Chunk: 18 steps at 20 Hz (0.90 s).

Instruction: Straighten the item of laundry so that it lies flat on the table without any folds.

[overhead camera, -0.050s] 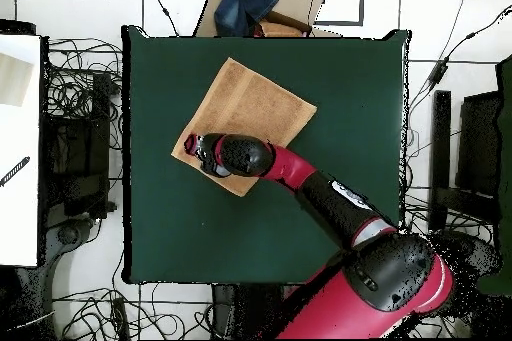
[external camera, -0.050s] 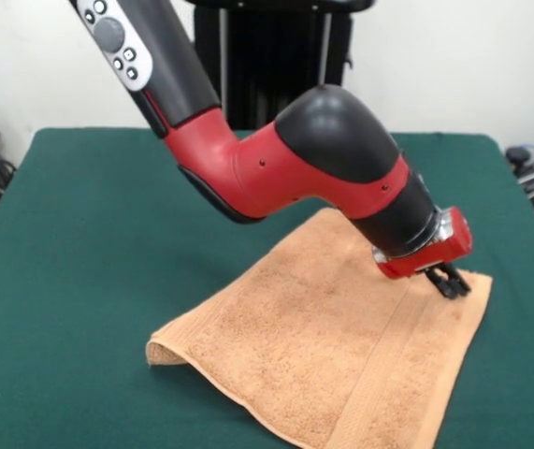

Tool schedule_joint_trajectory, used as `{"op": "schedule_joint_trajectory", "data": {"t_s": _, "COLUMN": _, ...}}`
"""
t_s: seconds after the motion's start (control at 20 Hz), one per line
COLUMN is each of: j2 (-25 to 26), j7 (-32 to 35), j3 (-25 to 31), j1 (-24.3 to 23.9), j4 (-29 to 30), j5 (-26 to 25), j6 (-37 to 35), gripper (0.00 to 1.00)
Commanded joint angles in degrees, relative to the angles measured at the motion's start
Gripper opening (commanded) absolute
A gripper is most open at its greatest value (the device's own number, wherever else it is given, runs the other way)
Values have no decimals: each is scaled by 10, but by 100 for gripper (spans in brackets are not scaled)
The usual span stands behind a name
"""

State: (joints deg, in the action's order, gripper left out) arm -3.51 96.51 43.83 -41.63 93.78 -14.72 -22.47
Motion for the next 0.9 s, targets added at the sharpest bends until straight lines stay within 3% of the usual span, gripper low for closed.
{"op": "schedule_joint_trajectory", "data": {"t_s": 0.05, "j2": 56, "j7": 54, "j3": 21, "j1": 47, "j4": -8, "j5": 8, "j6": 55, "gripper": 0}}
{"op": "schedule_joint_trajectory", "data": {"t_s": 0.4, "j2": 46, "j7": 104, "j3": 24, "j1": 85, "j4": 8, "j5": 22, "j6": 109, "gripper": 0}}
{"op": "schedule_joint_trajectory", "data": {"t_s": 0.9, "j2": 40, "j7": 98, "j3": 24, "j1": 88, "j4": 18, "j5": 45, "j6": 112, "gripper": 0}}
